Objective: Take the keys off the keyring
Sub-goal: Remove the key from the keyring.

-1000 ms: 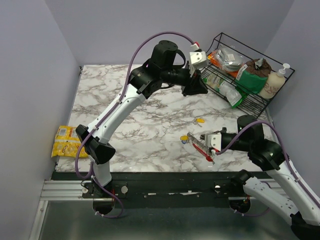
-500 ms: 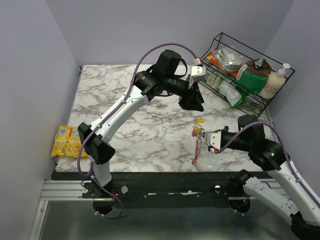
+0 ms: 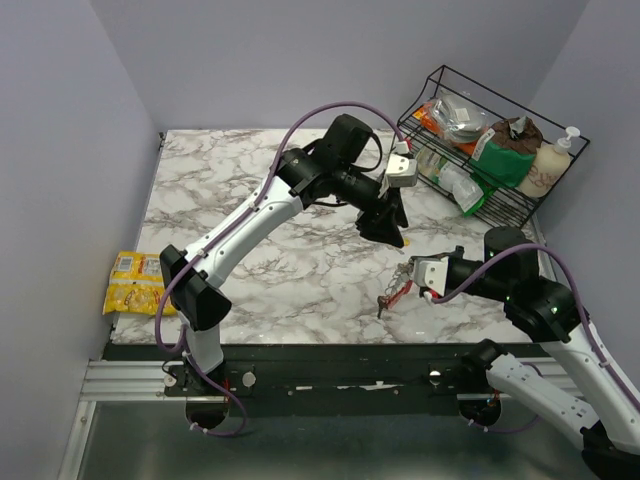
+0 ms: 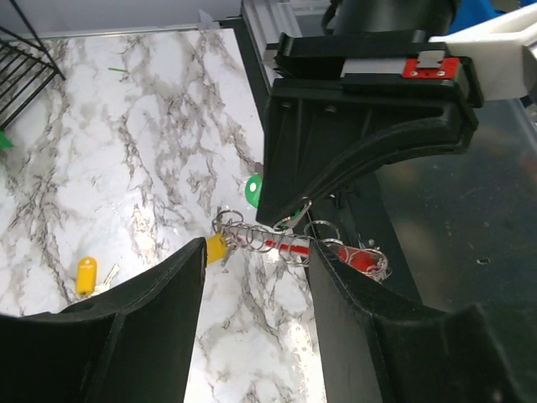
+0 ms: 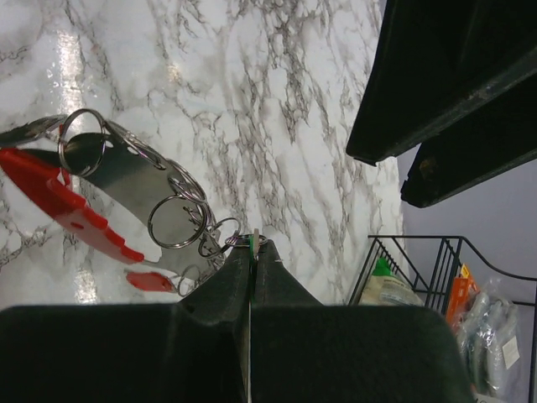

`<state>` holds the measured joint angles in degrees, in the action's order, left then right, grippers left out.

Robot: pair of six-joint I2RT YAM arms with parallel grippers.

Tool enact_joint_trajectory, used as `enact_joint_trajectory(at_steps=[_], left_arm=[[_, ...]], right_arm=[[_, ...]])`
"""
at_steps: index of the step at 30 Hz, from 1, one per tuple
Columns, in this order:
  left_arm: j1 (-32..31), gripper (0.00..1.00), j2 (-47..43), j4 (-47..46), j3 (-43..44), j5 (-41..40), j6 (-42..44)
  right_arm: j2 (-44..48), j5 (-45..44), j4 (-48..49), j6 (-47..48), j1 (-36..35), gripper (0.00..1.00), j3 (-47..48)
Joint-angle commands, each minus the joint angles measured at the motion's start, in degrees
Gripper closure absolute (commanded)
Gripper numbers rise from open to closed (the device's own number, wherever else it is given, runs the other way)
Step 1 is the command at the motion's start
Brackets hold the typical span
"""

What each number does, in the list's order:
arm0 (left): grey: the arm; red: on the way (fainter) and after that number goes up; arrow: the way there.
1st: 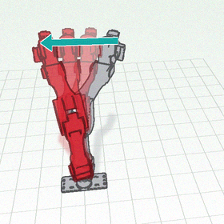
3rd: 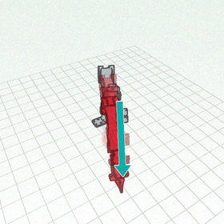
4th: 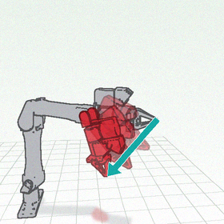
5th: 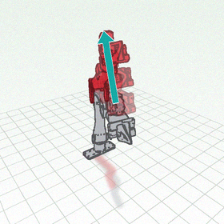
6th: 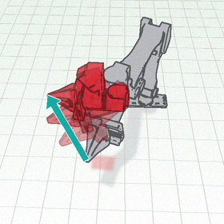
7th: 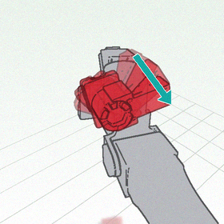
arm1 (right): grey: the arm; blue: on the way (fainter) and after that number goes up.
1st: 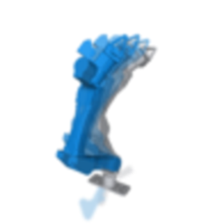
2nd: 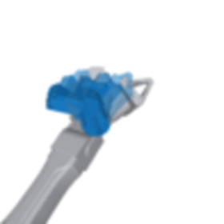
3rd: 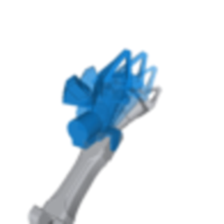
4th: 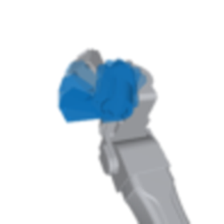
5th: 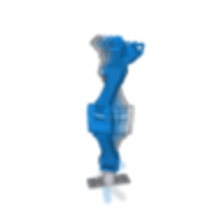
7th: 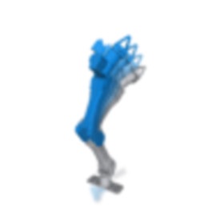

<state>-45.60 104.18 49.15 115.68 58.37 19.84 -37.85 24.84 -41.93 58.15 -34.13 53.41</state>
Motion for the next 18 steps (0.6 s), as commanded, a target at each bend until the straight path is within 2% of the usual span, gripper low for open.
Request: enact_joint_trajectory(at_steps=[1, 11, 18], left_arm=[[-0.36, 0.39, 1.37, 2.27, 0.16, 4.64, 3.01], [-0.8, 0.35, 3.22, 5.61, -0.98, 2.72, 9.42], [-0.89, 0.39, 4.8, 5.52, 0.16, 5.0, 9.26]], right_arm=[[0.05, -1.81, 0.71, 0.12, -0.15, 0.99, 2.14], [0.32, -1.29, -0.96, -0.23, -0.15, 0.99, 4.16], [0.23, -2.16, -1.13, 0.03, -0.15, 0.99, 4.42]])
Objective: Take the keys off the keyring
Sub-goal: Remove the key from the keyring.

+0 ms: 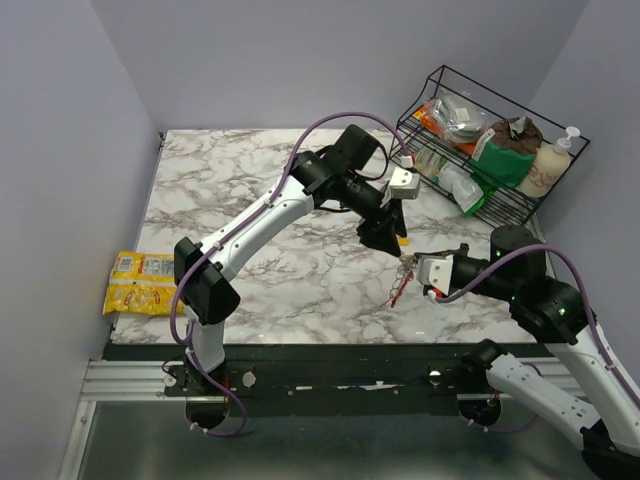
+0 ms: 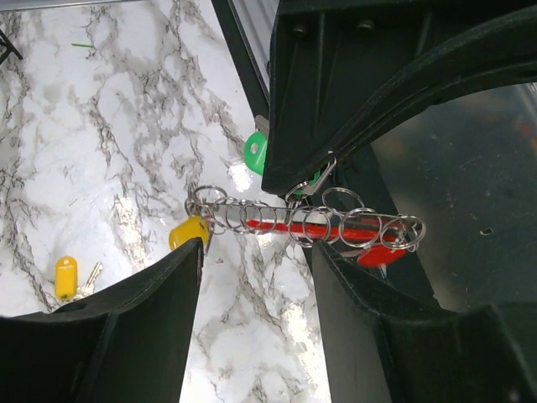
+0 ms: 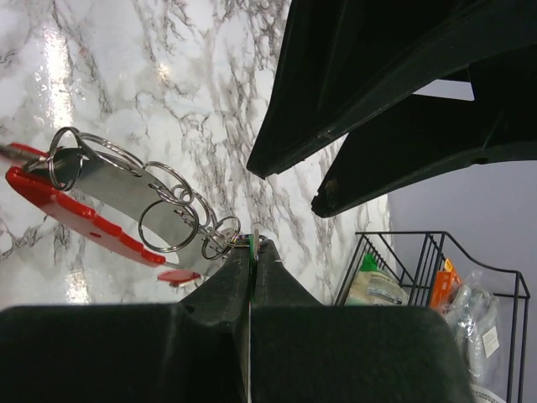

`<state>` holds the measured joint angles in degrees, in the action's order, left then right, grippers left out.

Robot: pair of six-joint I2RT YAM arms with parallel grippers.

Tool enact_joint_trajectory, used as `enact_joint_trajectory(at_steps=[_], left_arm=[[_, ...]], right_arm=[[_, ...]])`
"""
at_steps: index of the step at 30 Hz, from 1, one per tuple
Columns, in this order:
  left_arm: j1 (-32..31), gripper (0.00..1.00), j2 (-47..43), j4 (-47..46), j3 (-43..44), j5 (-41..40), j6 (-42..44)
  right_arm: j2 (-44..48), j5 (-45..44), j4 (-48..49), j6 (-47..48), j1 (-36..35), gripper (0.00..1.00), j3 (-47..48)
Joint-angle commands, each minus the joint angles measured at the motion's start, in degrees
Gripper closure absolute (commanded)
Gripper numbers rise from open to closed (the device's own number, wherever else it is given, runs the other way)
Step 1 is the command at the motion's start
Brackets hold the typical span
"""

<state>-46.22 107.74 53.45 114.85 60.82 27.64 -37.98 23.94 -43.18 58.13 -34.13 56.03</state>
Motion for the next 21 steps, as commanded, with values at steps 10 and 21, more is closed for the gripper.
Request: enact_joint_trajectory(at_steps=[10, 21], left_arm=[[-1.68, 0.44, 1.77, 1.39, 0.11, 3.96, 1.81], [-2.83, 0.56, 3.35, -0.37, 0.46, 3.87, -0.04]], right_arm=[[0.27, -2.58, 1.25, -0.3, -0.15, 0.99, 1.98], [1.06, -4.96, 3.28, -1.09, -0.15, 0.99, 1.19]])
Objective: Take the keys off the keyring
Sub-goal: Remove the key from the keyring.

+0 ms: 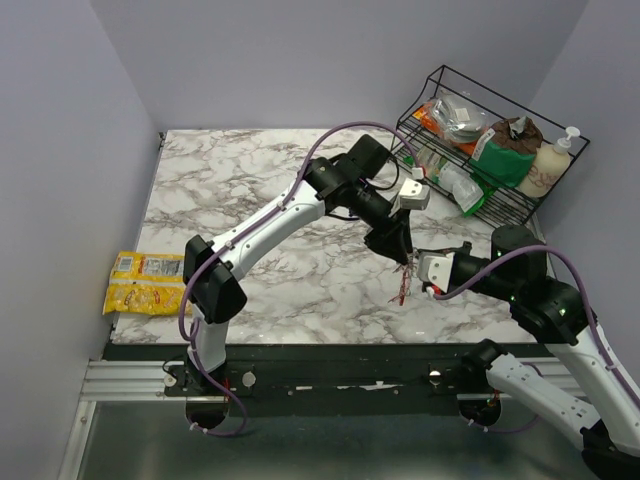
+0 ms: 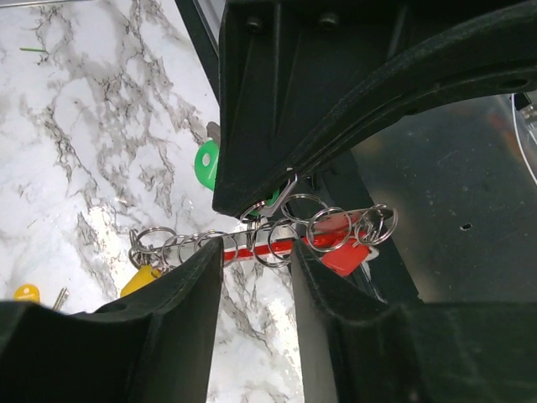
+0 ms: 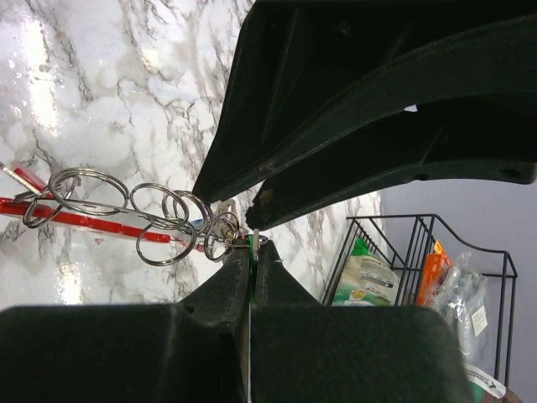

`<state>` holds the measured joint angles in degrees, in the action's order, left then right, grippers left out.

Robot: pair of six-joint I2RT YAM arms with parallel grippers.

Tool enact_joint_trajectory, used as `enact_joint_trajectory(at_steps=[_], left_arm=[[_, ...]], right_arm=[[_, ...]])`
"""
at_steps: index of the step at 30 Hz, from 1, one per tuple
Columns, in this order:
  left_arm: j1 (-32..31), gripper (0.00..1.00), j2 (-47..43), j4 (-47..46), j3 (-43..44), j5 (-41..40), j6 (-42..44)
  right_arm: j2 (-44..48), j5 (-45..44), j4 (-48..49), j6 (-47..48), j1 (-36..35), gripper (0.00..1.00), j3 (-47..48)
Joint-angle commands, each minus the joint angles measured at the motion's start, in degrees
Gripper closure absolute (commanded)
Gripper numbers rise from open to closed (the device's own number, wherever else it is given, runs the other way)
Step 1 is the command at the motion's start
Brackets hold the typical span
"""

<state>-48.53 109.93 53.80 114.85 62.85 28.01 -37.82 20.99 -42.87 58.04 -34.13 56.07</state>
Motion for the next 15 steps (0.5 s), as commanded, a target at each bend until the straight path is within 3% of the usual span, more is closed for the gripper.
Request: enact_joint_trajectory(at_steps=[1, 5, 15], left_arm=[[-0.51, 0.56, 1.25, -0.89, 0.64, 1.84, -0.59], [-0.69, 0.58, 1.69, -1.5, 0.82, 1.84, -1.29], [-1.04, 0.77, 2.57, -3.7, 2.05, 3.24, -3.93]], right_arm=[[1.08, -2.01, 3.06, -1.0, -0.15, 0.99, 1.06], [1.17, -2.18, 3.23, -1.17, -0.15, 0.99, 1.23], [1.61, -2.71, 4.11, -1.26, -0.15, 0.99, -0.17]])
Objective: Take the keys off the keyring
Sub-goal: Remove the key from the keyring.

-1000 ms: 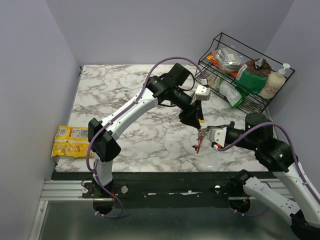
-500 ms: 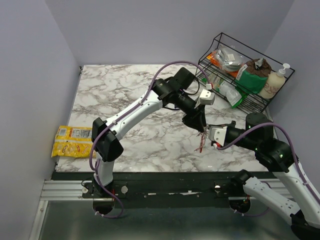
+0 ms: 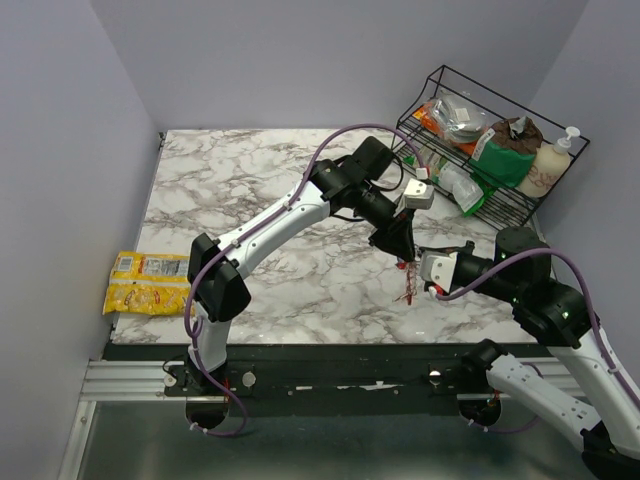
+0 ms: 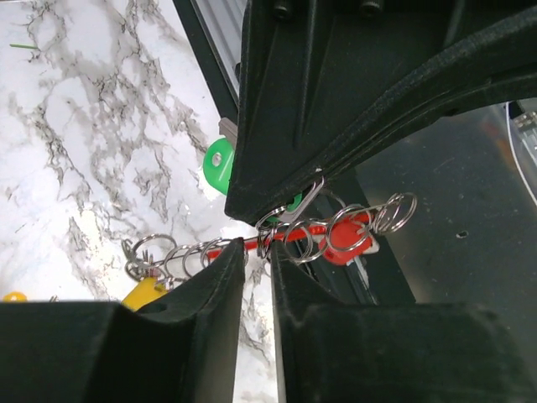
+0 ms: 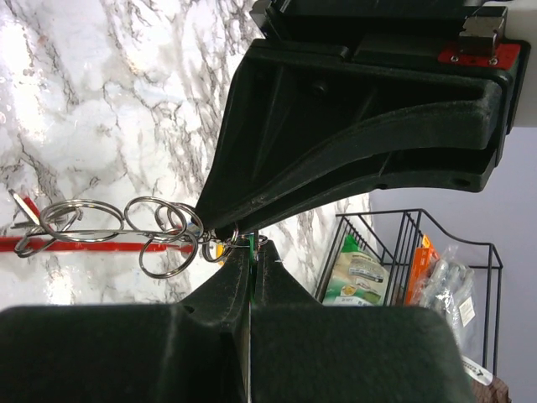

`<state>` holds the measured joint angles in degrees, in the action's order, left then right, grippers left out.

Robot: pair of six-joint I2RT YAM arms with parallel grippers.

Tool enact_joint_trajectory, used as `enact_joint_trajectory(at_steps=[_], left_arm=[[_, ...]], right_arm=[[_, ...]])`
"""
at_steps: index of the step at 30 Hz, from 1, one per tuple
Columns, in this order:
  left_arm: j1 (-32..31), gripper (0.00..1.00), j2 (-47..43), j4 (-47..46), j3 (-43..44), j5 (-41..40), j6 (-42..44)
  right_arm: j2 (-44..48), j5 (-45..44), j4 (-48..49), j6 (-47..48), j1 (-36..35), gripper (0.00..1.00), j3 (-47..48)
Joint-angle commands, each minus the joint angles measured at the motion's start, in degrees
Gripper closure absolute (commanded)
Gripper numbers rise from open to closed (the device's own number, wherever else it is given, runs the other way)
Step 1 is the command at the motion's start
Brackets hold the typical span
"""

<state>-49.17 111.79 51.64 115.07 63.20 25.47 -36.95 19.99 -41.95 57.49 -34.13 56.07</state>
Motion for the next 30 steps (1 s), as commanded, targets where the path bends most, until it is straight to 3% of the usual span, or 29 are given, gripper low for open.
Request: enact_joint_trajectory(at_steps=[1, 6, 12, 24, 30], left_arm=[[-0.4, 0.8, 0.63, -1.54, 1.74, 2.89, -1.39], [-0.58, 1.0, 0.1, -1.72, 1.91, 3.07, -1.39], [-0.58, 1.0, -1.4, -1.54, 3.06, 0.53, -1.39], [-2.42, 1.0, -4.03, 3.73, 4.99, -13.53, 7.13], [-2.95, 1.0, -5.61, 2.68, 3.5, -17.23, 7.14]], right_arm=[[0.74, -2.05, 3.37, -0.72, -0.15, 0.99, -0.26], [1.09, -3.46, 5.39, -1.77, -0.15, 0.99, -1.66], [1.7, -6.02, 9.52, -5.36, -0.06, 0.99, -4.3], [0.83, -0.31, 13.3, -14.94, 1.96, 0.99, -5.8], [0.3, 2.34, 14.0, -17.68, 2.75, 0.99, -6.41]])
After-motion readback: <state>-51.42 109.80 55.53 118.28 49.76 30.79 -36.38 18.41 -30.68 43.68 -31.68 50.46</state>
